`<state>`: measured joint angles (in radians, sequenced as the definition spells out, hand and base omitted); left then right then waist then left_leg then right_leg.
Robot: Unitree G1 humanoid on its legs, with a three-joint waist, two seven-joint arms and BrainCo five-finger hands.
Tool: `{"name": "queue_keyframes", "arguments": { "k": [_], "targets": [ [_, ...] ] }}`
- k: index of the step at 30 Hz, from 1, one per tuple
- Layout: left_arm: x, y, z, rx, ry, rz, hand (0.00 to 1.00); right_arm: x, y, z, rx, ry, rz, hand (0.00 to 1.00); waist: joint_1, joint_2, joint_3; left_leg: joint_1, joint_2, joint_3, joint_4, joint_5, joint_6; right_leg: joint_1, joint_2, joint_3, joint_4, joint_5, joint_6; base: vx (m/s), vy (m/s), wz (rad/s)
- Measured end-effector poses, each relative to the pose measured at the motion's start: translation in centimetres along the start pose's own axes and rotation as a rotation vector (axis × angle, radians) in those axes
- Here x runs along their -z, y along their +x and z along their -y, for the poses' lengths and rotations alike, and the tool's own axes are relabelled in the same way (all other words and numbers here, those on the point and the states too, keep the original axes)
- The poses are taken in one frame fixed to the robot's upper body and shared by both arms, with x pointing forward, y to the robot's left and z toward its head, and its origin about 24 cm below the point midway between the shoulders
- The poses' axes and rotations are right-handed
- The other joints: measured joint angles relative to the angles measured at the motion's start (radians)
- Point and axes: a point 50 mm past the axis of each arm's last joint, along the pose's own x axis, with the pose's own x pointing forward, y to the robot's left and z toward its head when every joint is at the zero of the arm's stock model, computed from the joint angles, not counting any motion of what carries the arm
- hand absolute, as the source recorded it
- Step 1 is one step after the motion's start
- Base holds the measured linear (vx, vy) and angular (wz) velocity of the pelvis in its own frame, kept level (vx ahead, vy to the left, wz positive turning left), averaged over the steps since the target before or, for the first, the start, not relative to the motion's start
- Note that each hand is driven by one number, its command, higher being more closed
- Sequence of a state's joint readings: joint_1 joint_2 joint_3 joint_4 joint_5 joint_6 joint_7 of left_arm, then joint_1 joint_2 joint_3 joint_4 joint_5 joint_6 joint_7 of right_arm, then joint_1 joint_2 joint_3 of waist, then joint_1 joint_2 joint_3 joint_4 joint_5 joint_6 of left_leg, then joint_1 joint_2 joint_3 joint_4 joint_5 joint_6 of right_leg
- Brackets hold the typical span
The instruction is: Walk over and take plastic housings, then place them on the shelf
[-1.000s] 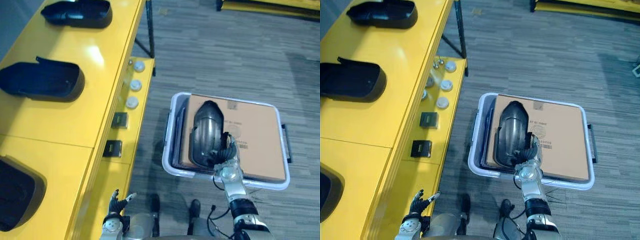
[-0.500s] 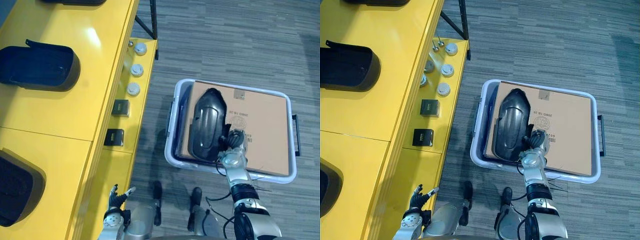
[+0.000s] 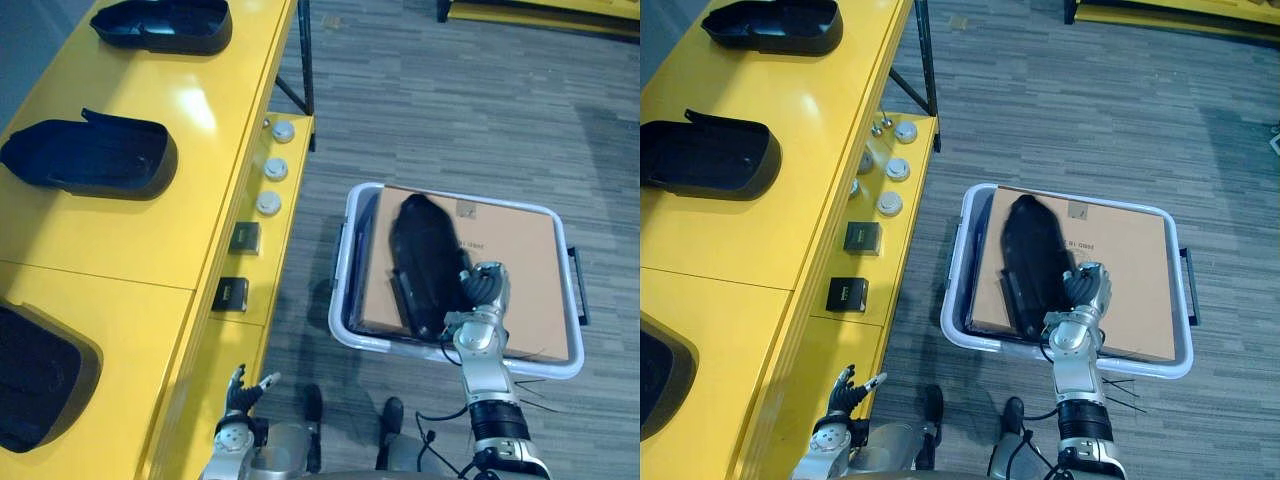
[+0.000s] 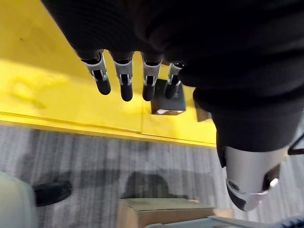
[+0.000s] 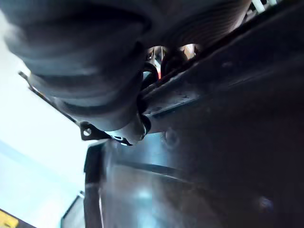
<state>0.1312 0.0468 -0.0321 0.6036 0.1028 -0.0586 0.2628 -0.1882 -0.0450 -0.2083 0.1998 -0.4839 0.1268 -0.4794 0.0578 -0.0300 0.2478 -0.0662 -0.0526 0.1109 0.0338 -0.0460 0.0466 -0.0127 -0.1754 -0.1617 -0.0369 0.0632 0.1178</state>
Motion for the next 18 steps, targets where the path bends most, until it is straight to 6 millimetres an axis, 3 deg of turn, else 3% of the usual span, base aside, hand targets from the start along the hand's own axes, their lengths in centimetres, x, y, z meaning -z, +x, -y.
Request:
{"name": "queue_keyframes", "arguments": {
  "k": [3, 6, 8, 12, 18],
  "targets": [
    [-3.1, -0.5, 0.7, 0.025, -0.026, 0.141, 0.00, -1.7, 0.2, 1.1, 0.077, 0.047, 0.066, 1.00, -0.018, -0.001, -0.027, 0.002, 0.000, 0.010, 0.000, 0.000, 0.000, -0.003, -0.001, 0.006, -0.001, 0.000, 0.000, -0.05, -0.021, -0.13],
    [-7.6, -1.3, 1.2, 0.037, -0.111, 0.329, 0.00, -3.6, -0.3, 2.0, 0.134, 0.094, 0.141, 1.00, -0.024, -0.009, -0.041, 0.011, -0.002, 0.025, -0.001, -0.001, 0.000, 0.000, -0.003, 0.007, -0.001, -0.015, -0.002, -0.06, -0.032, -0.16],
    [-11.0, -2.4, 1.4, 0.040, -0.187, 0.478, 0.00, -5.0, -0.9, 2.0, 0.145, 0.111, 0.209, 1.00, -0.045, -0.008, -0.050, 0.019, 0.000, 0.022, -0.001, -0.001, 0.000, 0.007, -0.001, 0.004, -0.001, -0.018, -0.003, -0.05, -0.045, -0.03],
    [-16.9, -5.2, 2.2, 0.070, -0.310, 0.740, 0.00, -7.3, -2.1, 1.9, 0.145, 0.151, 0.315, 1.00, -0.052, -0.003, -0.094, 0.032, 0.001, 0.025, -0.007, 0.000, 0.001, 0.014, 0.001, 0.006, -0.001, -0.023, -0.003, -0.01, -0.017, -0.03],
    [-20.9, -7.1, 3.8, 0.156, -0.344, 0.910, 0.00, -10.6, -4.3, 0.7, 0.077, 0.251, 0.449, 1.00, -0.073, -0.004, -0.138, 0.066, -0.001, 0.027, -0.020, 0.000, 0.001, 0.041, 0.000, 0.008, 0.000, -0.023, -0.003, 0.00, 0.000, 0.00]
  ]
}}
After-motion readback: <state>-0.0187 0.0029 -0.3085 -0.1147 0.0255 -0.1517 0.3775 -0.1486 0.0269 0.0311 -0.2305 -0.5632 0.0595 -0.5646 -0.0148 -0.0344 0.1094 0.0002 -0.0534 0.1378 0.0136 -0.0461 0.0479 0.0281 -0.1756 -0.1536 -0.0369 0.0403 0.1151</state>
